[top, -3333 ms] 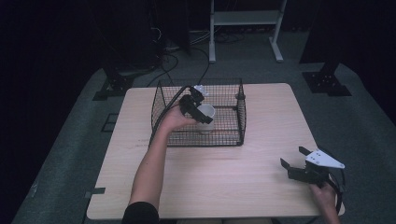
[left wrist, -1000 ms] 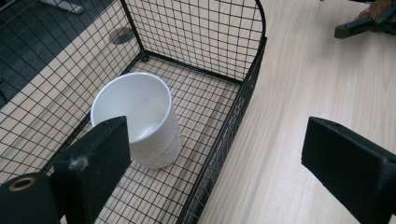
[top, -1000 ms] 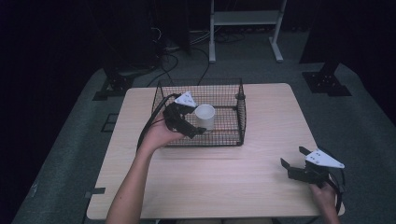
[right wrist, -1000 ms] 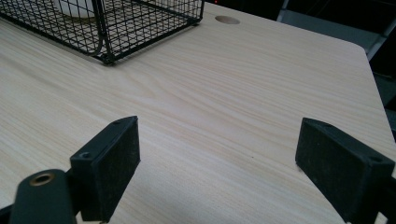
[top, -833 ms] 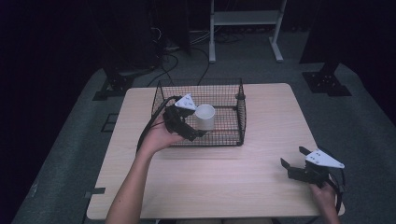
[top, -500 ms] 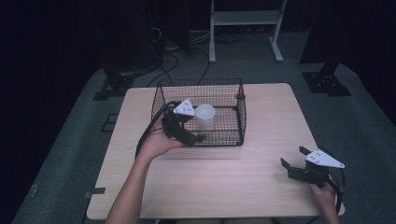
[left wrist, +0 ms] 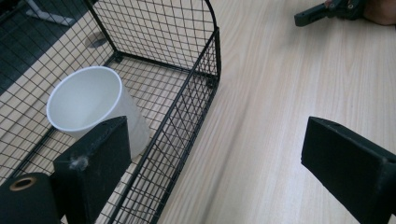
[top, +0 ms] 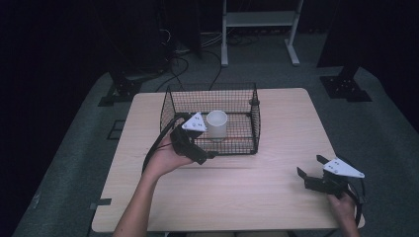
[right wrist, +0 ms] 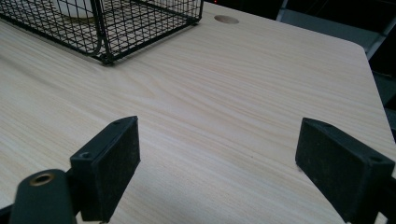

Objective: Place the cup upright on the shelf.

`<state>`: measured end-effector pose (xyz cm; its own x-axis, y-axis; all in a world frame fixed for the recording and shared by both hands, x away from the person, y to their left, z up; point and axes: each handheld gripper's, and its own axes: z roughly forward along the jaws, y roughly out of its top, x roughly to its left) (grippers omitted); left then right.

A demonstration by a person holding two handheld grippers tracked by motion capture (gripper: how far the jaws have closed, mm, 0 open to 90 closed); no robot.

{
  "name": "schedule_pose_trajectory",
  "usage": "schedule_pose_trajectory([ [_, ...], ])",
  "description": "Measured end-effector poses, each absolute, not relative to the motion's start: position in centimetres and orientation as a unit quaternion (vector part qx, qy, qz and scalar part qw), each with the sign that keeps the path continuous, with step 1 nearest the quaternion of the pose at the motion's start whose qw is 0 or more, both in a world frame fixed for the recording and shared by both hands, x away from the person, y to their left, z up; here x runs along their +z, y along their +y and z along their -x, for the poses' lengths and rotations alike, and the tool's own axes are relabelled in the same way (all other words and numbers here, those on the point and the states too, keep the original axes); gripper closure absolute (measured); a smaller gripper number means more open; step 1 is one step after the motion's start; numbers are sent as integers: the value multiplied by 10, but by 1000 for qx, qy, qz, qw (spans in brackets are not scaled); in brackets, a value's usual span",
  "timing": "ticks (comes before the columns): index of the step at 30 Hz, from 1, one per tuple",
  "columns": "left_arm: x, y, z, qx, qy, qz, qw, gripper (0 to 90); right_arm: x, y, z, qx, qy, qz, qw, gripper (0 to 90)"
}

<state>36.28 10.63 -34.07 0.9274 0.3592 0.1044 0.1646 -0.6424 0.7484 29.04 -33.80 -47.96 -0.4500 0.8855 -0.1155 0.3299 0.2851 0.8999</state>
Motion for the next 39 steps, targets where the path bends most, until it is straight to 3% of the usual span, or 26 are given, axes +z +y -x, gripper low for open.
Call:
schedule_pose_trajectory([
  [39,-369,118,-321,99,144,-893,414,76,-480,-337,-291,428,735,-414,323,131],
])
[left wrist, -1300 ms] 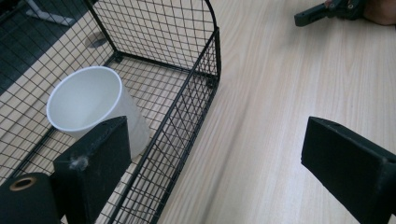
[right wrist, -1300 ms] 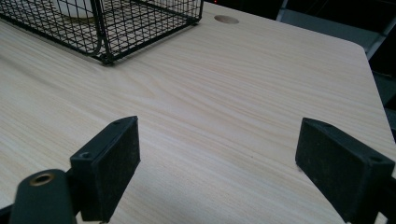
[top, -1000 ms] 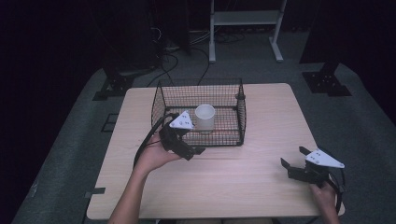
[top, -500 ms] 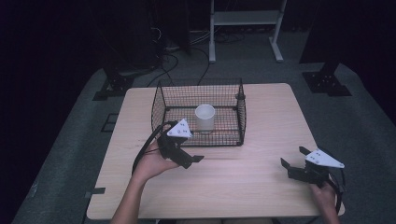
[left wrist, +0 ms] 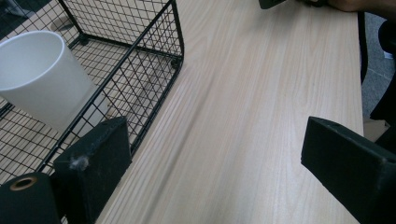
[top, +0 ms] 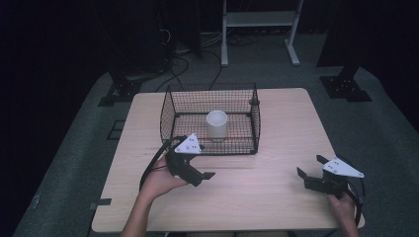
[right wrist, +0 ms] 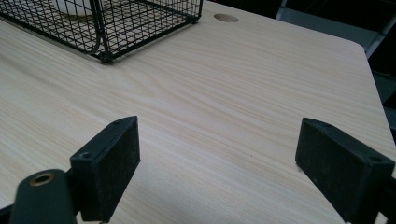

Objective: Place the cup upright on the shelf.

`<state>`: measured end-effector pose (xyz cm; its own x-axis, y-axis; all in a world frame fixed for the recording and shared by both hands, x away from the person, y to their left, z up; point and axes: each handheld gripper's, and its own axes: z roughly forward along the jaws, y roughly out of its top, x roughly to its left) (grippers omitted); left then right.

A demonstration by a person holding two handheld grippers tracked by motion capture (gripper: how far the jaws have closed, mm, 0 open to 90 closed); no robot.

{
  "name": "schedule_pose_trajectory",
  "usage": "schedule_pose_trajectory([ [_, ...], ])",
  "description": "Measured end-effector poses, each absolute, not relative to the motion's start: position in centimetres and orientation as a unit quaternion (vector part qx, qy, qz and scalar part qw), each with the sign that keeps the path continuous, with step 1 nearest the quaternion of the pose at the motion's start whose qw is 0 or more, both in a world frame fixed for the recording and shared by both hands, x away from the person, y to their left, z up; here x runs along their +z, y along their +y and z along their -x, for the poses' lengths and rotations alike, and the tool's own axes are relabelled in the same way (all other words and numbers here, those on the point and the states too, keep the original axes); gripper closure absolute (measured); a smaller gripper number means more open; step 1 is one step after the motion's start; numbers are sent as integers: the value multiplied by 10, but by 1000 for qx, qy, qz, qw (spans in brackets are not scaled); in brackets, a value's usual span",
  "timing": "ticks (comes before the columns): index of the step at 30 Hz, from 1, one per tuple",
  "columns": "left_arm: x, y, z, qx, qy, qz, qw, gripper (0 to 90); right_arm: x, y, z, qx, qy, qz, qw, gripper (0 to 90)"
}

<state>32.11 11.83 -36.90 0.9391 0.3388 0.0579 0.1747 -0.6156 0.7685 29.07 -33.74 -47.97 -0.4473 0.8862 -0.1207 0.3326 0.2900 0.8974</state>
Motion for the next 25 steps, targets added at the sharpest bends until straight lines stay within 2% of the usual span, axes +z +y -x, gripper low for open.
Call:
schedule_pose_trajectory([
  [16,-381,126,-306,100,151,-889,421,76,-480,-337,-290,427,736,-414,324,131],
  [25,-400,134,-294,94,165,-885,425,76,-480,-337,-290,426,737,-413,325,131],
])
